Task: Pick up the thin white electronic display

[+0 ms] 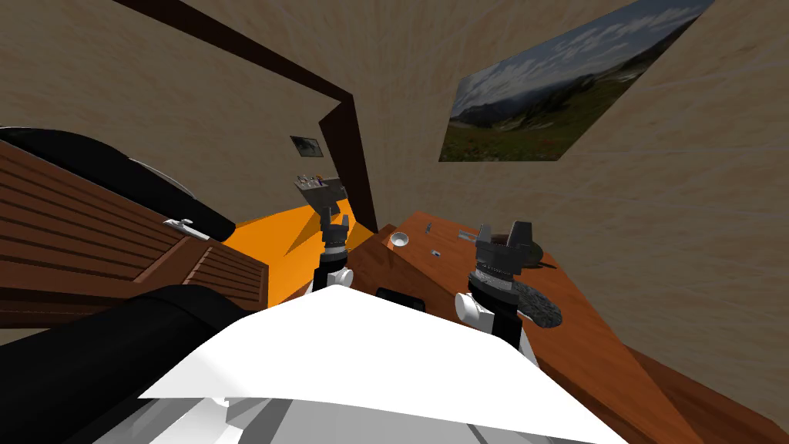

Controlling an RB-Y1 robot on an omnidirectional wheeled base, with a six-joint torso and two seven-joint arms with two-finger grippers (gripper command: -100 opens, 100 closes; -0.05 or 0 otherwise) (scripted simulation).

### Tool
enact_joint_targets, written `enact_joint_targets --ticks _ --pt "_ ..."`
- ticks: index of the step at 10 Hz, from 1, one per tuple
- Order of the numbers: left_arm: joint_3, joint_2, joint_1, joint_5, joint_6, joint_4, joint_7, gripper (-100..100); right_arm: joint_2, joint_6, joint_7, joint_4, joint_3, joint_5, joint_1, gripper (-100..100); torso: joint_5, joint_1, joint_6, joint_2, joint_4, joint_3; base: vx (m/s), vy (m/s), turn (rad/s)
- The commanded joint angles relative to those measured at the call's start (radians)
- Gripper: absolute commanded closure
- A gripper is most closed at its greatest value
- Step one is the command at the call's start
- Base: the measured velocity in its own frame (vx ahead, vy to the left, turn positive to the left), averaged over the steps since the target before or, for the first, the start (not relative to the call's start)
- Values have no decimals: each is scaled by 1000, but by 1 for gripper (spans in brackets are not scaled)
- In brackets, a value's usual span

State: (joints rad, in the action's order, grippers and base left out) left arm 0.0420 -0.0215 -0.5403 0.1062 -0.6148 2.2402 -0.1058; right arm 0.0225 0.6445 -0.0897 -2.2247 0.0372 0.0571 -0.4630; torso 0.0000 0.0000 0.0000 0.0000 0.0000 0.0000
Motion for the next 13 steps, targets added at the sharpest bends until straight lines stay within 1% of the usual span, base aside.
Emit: enact_joint_targets --ticks 1,4,7,8,10,11,12,13 --pt "0 0 0 0 0 0 0 0 -39 1 -6 17 -12 4 5 -100 0 0 0 0 0 0 -1 8 99" --pt "0 0 0 0 0 0 0 0 -111 3 -22 68 -43 14 14 -100 0 0 0 0 0 0 3 10 113" --pt "0 0 0 0 0 0 0 0 -200 5 -49 152 -77 32 24 -100 0 0 0 -1 0 0 7 8 163" --pt "0 0 0 0 0 0 0 0 -202 5 -49 152 -77 32 24 -100 0 0 0 -1 0 0 3 2 48" --pt "0 0 0 0 0 0 0 0 -267 5 -71 214 -93 51 31 -100 0 0 0 0 0 0 5 10 191" --pt "0 0 0 0 0 0 0 0 -272 5 -71 227 -93 51 31 -100 0 0 0 -1 0 0 6 5 83" --pt "0 0 0 0 0 0 0 0 -309 5 -83 264 -97 63 35 -100 0 0 0 -1 0 0 4 15 167" --pt "0 0 0 0 0 0 0 0 -309 5 -83 271 -97 63 35 -100 0 1 0 -1 0 0 5 9 96"
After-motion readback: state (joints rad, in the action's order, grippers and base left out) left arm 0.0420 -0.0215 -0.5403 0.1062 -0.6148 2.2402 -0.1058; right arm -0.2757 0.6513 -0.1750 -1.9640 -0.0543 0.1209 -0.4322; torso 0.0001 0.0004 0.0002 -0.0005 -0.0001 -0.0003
